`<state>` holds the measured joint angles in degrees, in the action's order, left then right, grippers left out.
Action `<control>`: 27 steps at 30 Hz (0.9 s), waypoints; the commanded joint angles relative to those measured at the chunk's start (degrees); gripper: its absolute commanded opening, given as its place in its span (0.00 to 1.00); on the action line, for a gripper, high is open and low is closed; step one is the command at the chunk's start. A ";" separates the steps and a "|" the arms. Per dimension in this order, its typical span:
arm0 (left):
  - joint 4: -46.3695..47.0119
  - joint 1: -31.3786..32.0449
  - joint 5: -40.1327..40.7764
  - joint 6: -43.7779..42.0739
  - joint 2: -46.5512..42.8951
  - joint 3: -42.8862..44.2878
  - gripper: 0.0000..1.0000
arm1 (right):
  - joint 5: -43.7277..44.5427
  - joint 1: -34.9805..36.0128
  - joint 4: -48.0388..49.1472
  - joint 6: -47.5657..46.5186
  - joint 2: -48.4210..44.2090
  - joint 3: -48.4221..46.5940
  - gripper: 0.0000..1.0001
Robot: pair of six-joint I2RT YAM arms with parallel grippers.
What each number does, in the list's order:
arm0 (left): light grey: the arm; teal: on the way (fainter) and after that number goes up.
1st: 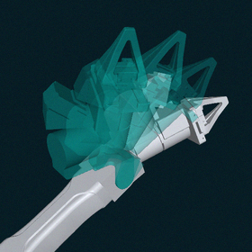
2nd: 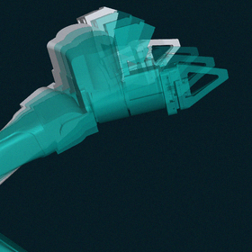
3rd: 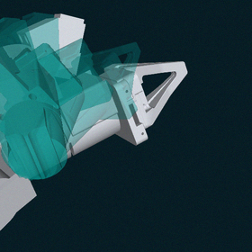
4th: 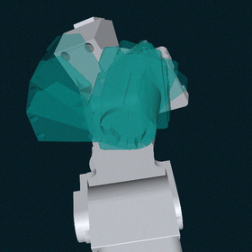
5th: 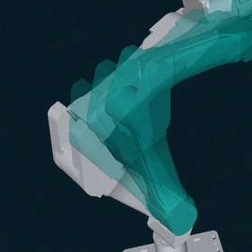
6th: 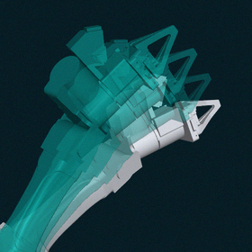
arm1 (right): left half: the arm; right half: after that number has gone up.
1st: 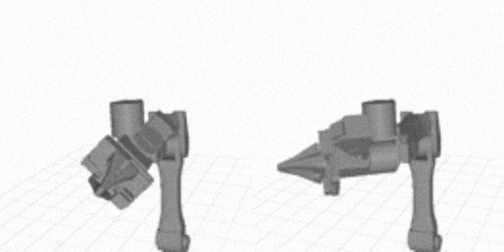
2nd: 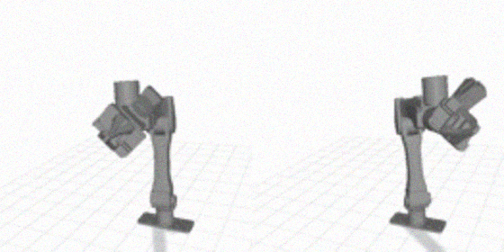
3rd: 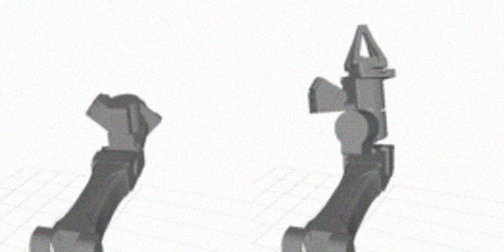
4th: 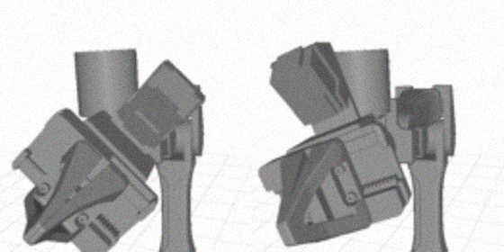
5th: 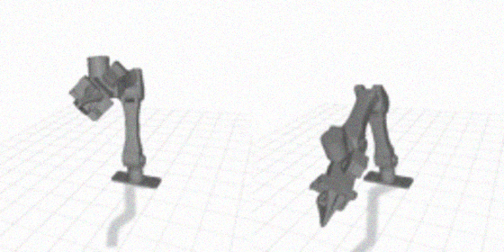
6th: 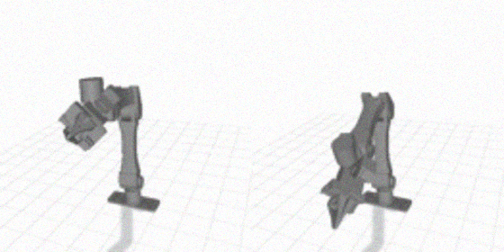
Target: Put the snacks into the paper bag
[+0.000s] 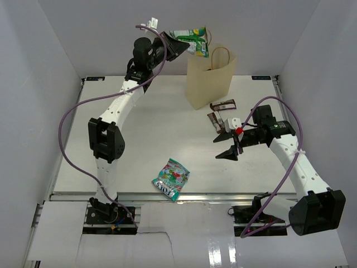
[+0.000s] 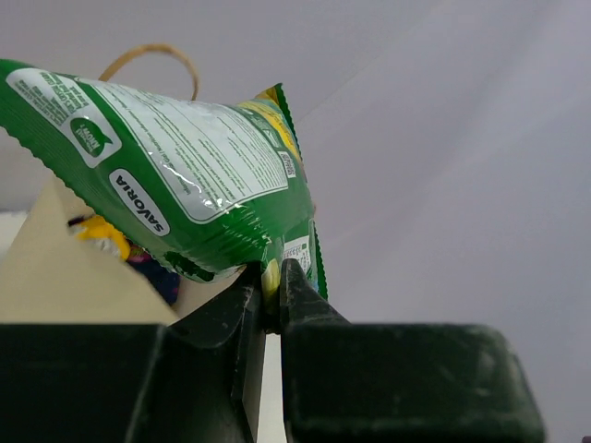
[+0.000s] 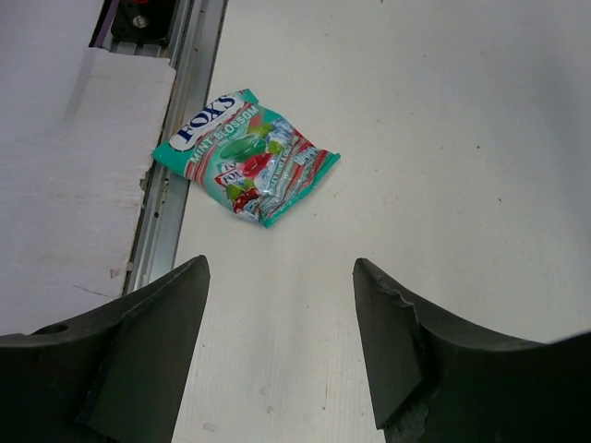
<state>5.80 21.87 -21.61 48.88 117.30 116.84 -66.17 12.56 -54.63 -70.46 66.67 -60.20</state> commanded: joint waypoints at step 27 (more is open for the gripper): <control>7.21 5.90 6.22 2.10 14.81 15.18 0.66 | -0.63 -0.87 5.92 9.61 -1.46 9.32 0.66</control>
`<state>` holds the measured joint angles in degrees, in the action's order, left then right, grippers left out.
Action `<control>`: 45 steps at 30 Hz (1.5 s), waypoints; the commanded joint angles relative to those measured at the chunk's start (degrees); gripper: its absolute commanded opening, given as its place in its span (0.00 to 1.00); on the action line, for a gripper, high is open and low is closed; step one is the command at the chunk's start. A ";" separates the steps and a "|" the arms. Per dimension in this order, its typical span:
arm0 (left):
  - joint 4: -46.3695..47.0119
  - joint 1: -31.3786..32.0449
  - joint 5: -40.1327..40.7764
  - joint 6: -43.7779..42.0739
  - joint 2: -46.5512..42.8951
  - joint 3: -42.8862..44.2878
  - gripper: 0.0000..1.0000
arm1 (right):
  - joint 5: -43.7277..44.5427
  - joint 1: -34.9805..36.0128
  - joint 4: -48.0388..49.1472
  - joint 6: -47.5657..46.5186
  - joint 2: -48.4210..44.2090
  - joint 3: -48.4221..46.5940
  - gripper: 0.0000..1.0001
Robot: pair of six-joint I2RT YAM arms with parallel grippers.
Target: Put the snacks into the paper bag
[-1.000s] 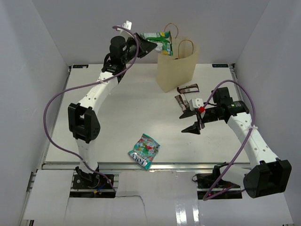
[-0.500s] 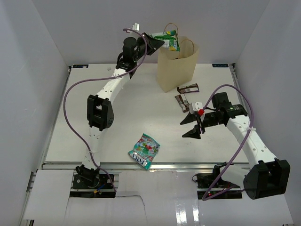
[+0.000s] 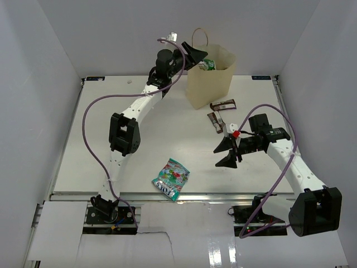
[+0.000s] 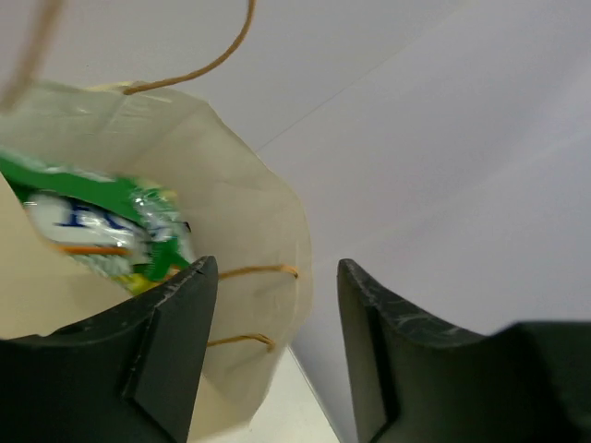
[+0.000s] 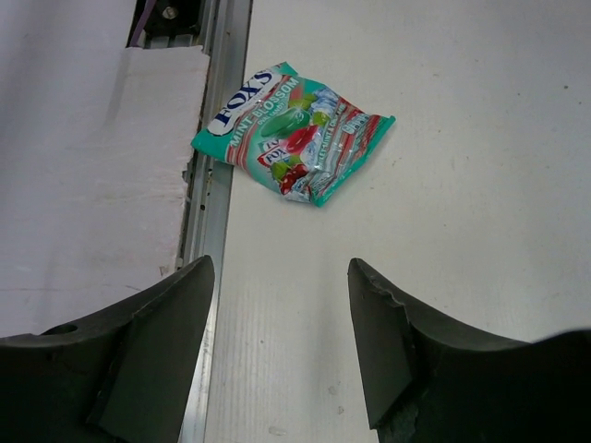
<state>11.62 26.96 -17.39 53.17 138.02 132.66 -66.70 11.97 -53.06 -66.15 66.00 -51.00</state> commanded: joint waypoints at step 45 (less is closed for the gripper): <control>-40.01 -6.13 24.77 -6.58 -110.51 -99.79 0.98 | 57.14 43.76 31.44 60.81 37.19 -14.82 0.08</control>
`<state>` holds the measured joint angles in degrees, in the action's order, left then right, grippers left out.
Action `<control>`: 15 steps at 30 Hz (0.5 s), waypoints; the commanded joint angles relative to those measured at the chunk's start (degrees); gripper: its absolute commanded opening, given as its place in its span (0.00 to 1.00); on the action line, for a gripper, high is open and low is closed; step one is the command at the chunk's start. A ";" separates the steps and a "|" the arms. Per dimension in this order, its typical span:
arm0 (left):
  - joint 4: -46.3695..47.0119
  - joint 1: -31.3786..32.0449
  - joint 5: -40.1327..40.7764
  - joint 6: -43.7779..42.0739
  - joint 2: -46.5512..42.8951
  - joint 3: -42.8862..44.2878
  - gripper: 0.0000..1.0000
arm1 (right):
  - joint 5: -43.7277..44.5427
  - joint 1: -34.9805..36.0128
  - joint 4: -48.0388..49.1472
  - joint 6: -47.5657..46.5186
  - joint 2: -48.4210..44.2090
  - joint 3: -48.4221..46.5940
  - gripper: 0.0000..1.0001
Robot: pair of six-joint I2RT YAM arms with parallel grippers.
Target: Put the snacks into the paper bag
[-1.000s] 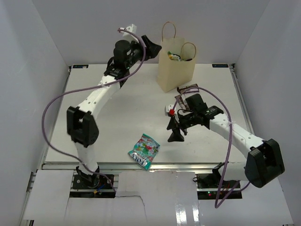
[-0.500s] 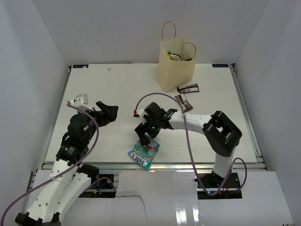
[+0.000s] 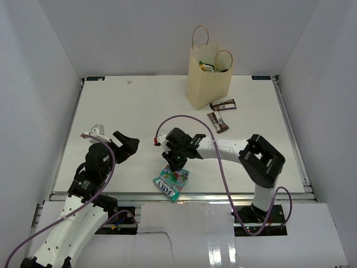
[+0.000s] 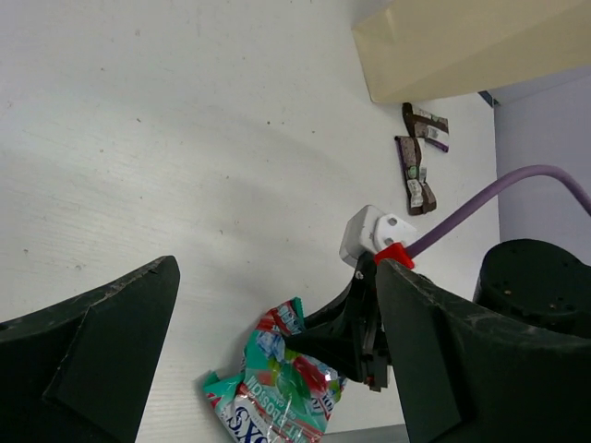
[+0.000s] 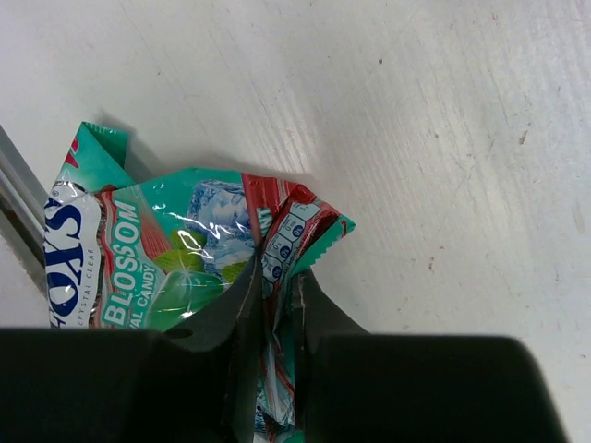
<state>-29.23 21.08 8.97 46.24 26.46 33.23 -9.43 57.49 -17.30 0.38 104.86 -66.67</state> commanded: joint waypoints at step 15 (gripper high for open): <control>5.06 -0.25 -4.22 1.40 0.87 -2.91 0.98 | -21.78 -26.55 -5.13 -24.56 0.16 -44.48 0.08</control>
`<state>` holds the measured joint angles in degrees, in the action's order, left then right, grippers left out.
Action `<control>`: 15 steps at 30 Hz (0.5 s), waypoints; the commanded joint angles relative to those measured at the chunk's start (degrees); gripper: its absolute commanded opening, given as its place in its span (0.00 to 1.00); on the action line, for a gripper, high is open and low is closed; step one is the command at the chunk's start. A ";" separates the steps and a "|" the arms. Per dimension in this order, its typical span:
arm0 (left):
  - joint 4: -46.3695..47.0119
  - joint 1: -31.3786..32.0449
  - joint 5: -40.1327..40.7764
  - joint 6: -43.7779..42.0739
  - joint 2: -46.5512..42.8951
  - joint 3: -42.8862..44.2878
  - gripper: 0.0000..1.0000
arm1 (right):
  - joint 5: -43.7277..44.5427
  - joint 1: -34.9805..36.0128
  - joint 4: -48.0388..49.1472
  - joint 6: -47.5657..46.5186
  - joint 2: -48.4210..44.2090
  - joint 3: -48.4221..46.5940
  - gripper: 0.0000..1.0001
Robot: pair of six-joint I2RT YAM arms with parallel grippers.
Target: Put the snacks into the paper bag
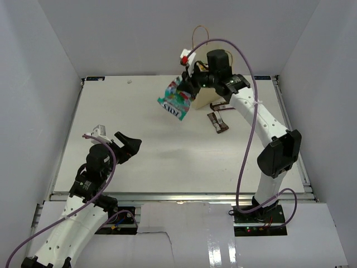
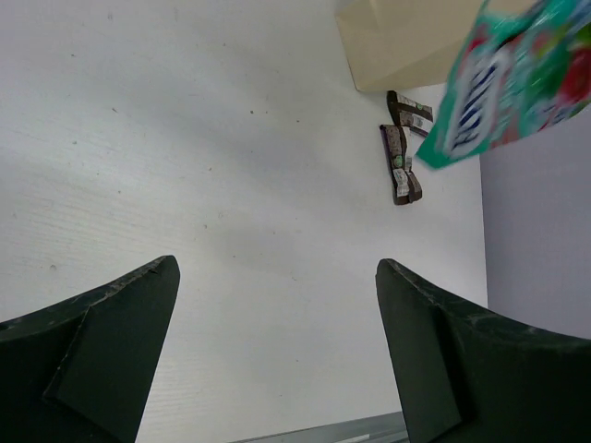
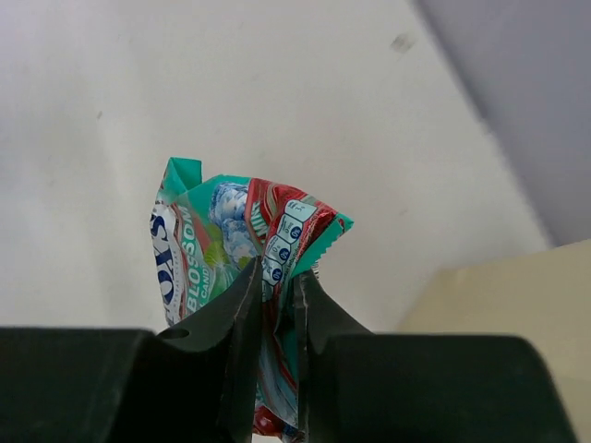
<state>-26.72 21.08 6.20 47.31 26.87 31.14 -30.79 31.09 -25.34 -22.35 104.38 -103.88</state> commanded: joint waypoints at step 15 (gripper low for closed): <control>6.15 -0.25 -3.56 0.41 2.75 -2.13 0.98 | 32.37 -10.61 39.05 -2.61 13.48 -27.61 0.08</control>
<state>-22.04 21.08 3.60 47.51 29.54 29.71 -5.52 22.37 3.38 -22.81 117.95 -129.97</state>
